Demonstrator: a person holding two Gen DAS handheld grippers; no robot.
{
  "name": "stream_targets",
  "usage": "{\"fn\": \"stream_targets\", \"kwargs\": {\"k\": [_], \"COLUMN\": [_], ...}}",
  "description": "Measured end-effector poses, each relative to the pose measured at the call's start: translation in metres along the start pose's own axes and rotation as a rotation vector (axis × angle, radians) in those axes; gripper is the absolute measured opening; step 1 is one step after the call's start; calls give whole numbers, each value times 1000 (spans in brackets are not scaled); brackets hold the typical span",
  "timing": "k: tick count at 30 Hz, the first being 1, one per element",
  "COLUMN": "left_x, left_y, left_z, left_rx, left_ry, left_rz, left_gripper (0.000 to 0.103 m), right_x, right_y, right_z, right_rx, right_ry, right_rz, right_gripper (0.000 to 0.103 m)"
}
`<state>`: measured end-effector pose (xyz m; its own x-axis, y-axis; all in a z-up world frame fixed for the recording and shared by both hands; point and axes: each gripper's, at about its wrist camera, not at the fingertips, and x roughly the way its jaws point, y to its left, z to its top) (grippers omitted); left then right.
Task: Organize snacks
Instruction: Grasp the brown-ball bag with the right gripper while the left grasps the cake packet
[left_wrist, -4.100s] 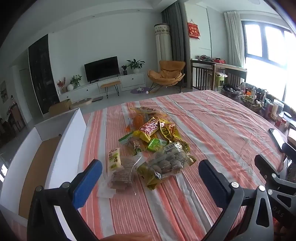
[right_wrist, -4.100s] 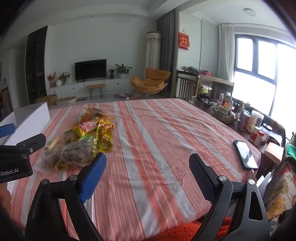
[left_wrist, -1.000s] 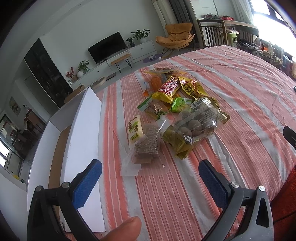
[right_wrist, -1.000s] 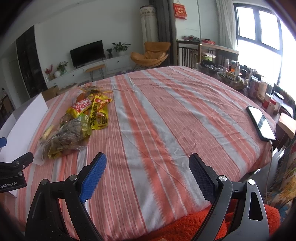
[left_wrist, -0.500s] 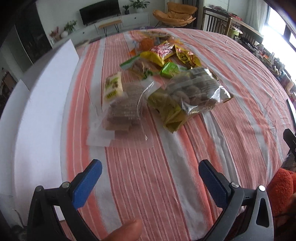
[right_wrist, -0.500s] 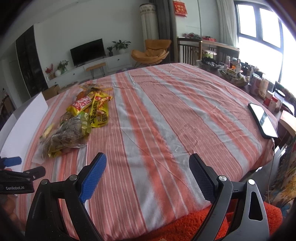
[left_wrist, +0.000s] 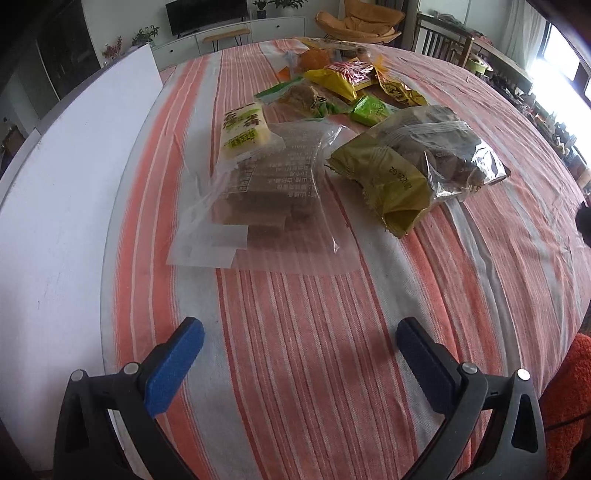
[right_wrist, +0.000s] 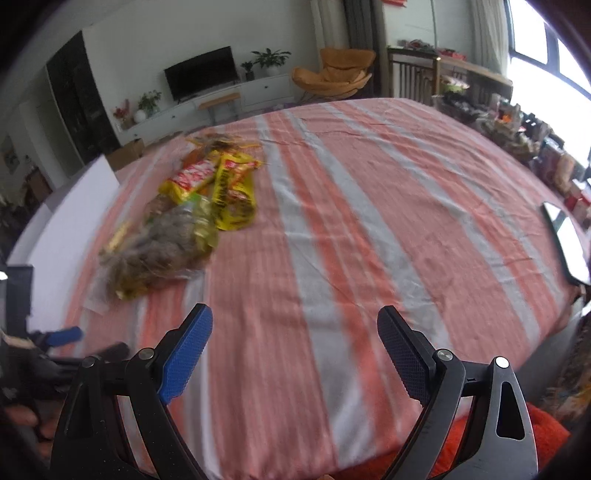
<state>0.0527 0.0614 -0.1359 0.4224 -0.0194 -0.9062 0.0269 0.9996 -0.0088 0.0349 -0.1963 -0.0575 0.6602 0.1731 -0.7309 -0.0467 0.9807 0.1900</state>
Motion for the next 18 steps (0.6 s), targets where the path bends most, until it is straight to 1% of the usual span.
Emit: {"fn": "stream_targets", "kwargs": {"k": [1,2,5,7,9,10,11,12,13,15,16,17,18], "left_x": [0,0,-2,-3,-5,-6,-7,-7,-8,-10,-10,-9,-8], "left_y": [1,1,1,2,3,4,5,6,6,7,7,6,6], "left_z": [0,0,-5,-9,-12,-13,-14,-16,-18,-20,-19,-18,-15], "left_rx": [2,5,10,26,53,71,85,98,110,118,116,113,109], "left_ry": [-3,-9,-48,-73,-83,-86,-91,-97,-106,-118,-115,-107,-89], "left_rz": [-1,-2,-5,-14,-29,-39,-47,-56,-63,-69,-69,-66,-64], "left_gripper": [103,103,103,103,103,103,103,103,103,103,103,103,103], "right_x": [4,10,33,58,86,98,101,97,92,80,73,61,52], "right_y": [9,24,75,106,128,132,133,127,118,92,83,69,59], "right_z": [10,23,53,63,61,56,50,46,43,42,43,43,43], "right_rx": [0,-26,-148,-223,-308,-348,-403,-431,-442,-432,-420,-384,-337], "right_ry": [-1,0,-1,30,101,133,127,105,82,32,7,-28,-52], "right_rz": [42,72,141,133,127,102,49,49,18,-158,-215,-233,-209], "right_gripper": [93,93,93,93,93,94,93,93,93,93,93,93,93]}}
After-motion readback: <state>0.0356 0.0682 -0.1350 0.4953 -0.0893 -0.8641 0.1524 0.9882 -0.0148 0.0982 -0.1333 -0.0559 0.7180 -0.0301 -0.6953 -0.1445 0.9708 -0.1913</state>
